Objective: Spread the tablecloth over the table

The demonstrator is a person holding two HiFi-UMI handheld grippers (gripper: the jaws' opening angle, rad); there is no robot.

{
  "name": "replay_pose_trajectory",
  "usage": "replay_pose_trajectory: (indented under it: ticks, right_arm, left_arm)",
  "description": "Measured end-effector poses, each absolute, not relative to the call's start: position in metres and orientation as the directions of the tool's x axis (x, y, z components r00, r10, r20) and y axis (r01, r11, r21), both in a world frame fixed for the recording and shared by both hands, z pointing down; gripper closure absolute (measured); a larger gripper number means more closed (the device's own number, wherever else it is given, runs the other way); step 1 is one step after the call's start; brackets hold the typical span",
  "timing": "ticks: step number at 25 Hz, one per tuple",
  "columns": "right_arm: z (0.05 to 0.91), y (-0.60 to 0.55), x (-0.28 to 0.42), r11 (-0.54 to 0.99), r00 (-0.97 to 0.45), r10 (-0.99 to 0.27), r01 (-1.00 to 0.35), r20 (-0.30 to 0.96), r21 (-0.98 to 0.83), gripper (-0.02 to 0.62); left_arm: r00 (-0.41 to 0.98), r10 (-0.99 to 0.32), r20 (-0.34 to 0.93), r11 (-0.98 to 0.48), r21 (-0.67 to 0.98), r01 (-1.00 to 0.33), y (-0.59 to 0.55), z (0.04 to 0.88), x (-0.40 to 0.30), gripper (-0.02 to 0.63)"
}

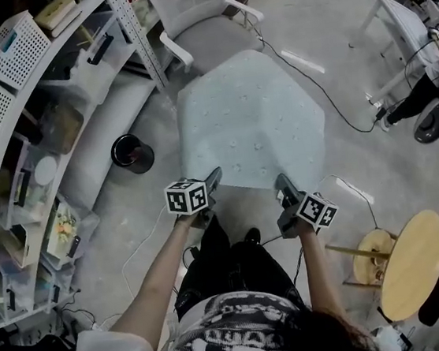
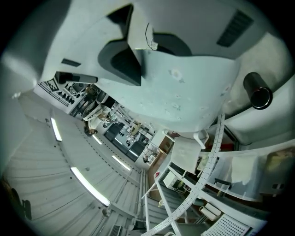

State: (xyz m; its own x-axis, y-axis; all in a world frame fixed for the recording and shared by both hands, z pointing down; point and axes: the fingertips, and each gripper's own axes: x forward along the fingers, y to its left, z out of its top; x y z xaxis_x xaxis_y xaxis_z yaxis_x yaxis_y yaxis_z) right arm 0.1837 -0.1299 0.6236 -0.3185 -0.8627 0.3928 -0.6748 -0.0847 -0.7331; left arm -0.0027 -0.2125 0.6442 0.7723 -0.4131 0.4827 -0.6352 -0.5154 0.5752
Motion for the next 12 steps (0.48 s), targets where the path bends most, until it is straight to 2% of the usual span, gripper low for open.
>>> replay_pose_trajectory:
  ticks: [9, 12]
  right_arm:
    - [0.708, -0.11, 0.199, -0.172, -0.359, -0.823, -0.582, 0.44, -0.795, 0.565]
    - [0.736, -0.104, 0.2, -0.192, -0.369, -0.801, -0.588, 0.472, -0.786, 0.578]
  left_arm:
    - [0.7, -0.396, 0.595, -0.386, 0.583, -0.714, -0.188, 0.718, 0.006, 0.526]
    - [0.66, -0.364, 0.657, -0.412, 0.522, -0.747, -0.178, 0.746, 0.011, 0.537]
